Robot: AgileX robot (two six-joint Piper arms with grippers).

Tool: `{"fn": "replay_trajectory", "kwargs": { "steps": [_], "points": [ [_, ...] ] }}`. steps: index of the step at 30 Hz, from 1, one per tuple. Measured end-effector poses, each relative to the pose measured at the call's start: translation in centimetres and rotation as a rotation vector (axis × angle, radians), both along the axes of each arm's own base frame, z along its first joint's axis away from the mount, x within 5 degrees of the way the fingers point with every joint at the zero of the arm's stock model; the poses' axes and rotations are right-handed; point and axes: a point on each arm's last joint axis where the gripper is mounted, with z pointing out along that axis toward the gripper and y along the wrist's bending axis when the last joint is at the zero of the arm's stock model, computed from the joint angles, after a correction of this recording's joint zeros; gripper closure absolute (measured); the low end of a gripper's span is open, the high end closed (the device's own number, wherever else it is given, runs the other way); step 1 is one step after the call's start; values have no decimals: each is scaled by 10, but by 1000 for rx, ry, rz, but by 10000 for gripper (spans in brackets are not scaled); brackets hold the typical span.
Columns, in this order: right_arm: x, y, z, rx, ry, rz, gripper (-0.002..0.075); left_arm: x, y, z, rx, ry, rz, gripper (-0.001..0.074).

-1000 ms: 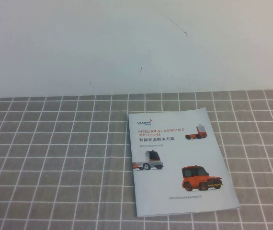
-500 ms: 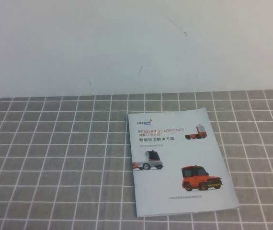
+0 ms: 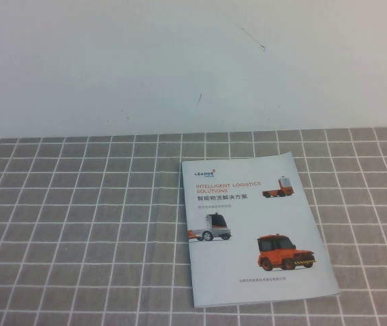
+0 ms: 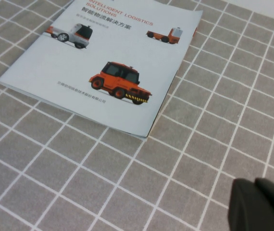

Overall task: Close book
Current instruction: 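Close the open booklet and leave it lying on the table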

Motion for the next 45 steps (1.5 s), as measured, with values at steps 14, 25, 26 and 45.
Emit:
{"fn": "replay_trajectory", "kwargs": {
  "steps": [14, 25, 26, 45],
  "points": [
    [0, 0, 0, 0, 0, 0, 729, 0, 0, 0, -17, 2, 5, 738],
    [2, -3, -1, -34, -42, -18, 729, 0, 0, 0, -20, 2, 6, 737],
    [2, -5, -1, -46, -68, -37, 729, 0, 0, 0, -20, 2, 6, 737],
    [-1, -29, -85, 4, -213, -498, 729, 0, 0, 0, -20, 1, 4, 737]
  ]
}}
